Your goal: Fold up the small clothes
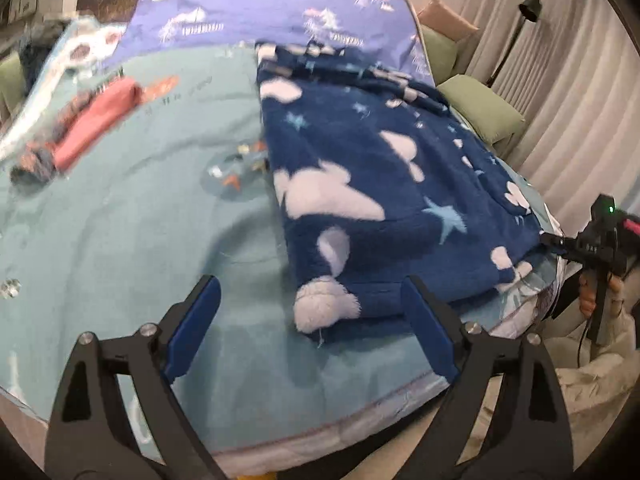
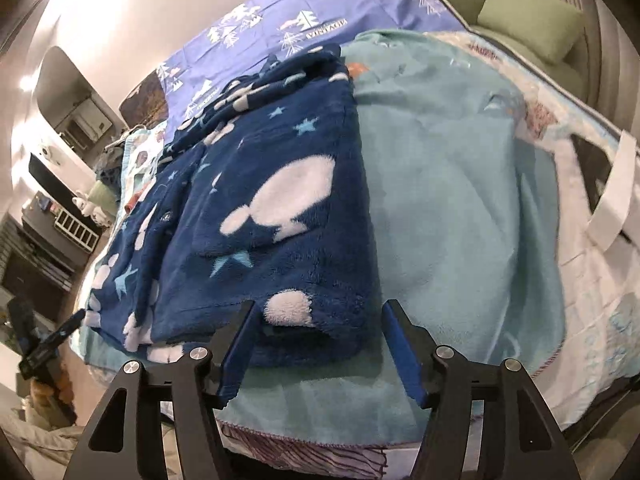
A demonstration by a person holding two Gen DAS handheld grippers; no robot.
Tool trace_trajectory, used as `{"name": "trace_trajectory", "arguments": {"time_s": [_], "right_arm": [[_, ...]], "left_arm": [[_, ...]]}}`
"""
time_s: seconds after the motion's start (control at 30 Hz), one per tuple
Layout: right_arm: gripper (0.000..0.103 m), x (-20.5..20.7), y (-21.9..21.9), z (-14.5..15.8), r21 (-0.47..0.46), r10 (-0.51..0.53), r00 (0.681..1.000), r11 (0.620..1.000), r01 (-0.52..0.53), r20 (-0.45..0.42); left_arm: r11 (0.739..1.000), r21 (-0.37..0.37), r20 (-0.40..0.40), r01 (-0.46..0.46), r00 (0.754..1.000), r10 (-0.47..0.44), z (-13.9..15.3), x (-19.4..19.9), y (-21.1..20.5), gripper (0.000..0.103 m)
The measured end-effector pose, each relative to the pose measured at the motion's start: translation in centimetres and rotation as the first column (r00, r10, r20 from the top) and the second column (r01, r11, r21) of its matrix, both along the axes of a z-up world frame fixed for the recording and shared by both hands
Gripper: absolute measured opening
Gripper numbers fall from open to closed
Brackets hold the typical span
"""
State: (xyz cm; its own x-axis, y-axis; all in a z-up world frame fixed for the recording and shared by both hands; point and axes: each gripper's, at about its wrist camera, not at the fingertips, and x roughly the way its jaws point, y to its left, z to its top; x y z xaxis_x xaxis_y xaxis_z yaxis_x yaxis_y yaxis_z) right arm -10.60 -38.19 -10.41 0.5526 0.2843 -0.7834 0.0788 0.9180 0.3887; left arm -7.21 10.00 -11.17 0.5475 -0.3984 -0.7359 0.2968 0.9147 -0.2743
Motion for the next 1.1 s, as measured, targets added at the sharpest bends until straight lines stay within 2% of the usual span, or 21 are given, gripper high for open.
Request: {"name": "trace_trajectory", "arguments": {"time_s": [0.07, 0.17, 0.23, 0.27, 0.33, 0.37, 0.4, 0.47, 0.5, 0.6, 0.77, 0.93, 1.1], "right_arm": [[0.066, 0.1, 0.0, -0.1, 0.007, 0.006, 1.000, 1.000, -0.006, 0.006], [0.068, 0.5, -0.1, -0.2, 0.028, 0.017, 1.000, 0.999, -0.017, 0.015], [0.068, 0.9, 0.0, -0.2, 0.031, 0.027, 1.000, 0.999, -0.027, 0.016], [0.069, 1.1, 0.1, -0.2, 0.031, 0.036, 0.999, 0.999, -0.036, 0.016], [0.066, 1.5, 0.4, -0.2, 0.031, 0.053, 0.999, 0.998, -0.053, 0.013], [0.060, 1.6, 0.6, -0.2, 0.032, 0.066, 0.998, 0.997, -0.067, 0.012], [0.045, 1.8, 0.9, -0.2, 0.030, 0.082, 0.997, 0.996, -0.082, 0.009], [0.022, 2.0, 1.2, -0.5, 0.025, 0.096, 0.995, 0.995, -0.096, -0.008], [0.018, 2.0, 1.2, -0.4, 0.031, 0.098, 0.995, 0.995, -0.098, -0.007], [0.013, 1.8, 1.1, 0.6, 0.059, 0.103, 0.994, 0.993, -0.105, 0.026], [0.011, 1.2, 1.2, 2.6, 0.080, 0.110, 0.990, 0.990, -0.117, 0.088], [0.008, 0.2, -0.3, 4.7, 0.220, 0.087, 0.982, 0.968, -0.123, 0.167], [0.007, -1.2, -1.0, 6.5, 0.212, 0.062, 0.976, 0.971, -0.107, 0.208]], "left_arm": [[0.999, -0.050, -0.053, 0.015, 0.998, -0.018, -1.2, 1.0, -0.4, 0.090], [0.999, -0.052, -0.055, 0.012, 0.998, -0.014, -1.8, 1.6, -1.0, 0.083], [0.999, -0.045, -0.040, 0.014, 0.999, -0.016, -1.7, 1.6, -1.2, 0.050], [0.998, -0.056, -0.059, 0.014, 0.998, -0.017, -1.8, 1.8, -1.2, 0.013], [0.995, -0.096, -0.101, -0.022, 0.995, 0.012, -2.0, 1.9, -0.7, 0.015], [0.994, -0.106, -0.103, -0.032, 0.994, 0.021, -2.0, 2.0, -0.6, 0.014], [0.995, -0.095, -0.095, -0.033, 0.995, 0.024, -1.8, 1.8, -0.8, 0.014], [0.997, -0.067, -0.076, -0.029, 0.997, 0.024, -1.5, 1.4, -1.1, 0.014], [0.998, -0.054, -0.066, -0.025, 0.998, 0.022, -1.2, 1.3, -1.4, 0.014], [0.999, -0.043, -0.034, -0.014, 0.999, 0.013, -0.1, 0.9, -1.7, 0.013], [0.999, -0.041, 0.039, -0.034, 0.999, 0.036, 2.1, 0.5, -1.8, 0.012], [0.998, -0.047, 0.110, -0.030, 0.993, 0.035, 4.9, -0.3, -1.9, 0.012], [0.999, -0.026, 0.170, -0.019, 0.985, 0.023, 7.0, -1.7, -1.6, 0.011]]}}
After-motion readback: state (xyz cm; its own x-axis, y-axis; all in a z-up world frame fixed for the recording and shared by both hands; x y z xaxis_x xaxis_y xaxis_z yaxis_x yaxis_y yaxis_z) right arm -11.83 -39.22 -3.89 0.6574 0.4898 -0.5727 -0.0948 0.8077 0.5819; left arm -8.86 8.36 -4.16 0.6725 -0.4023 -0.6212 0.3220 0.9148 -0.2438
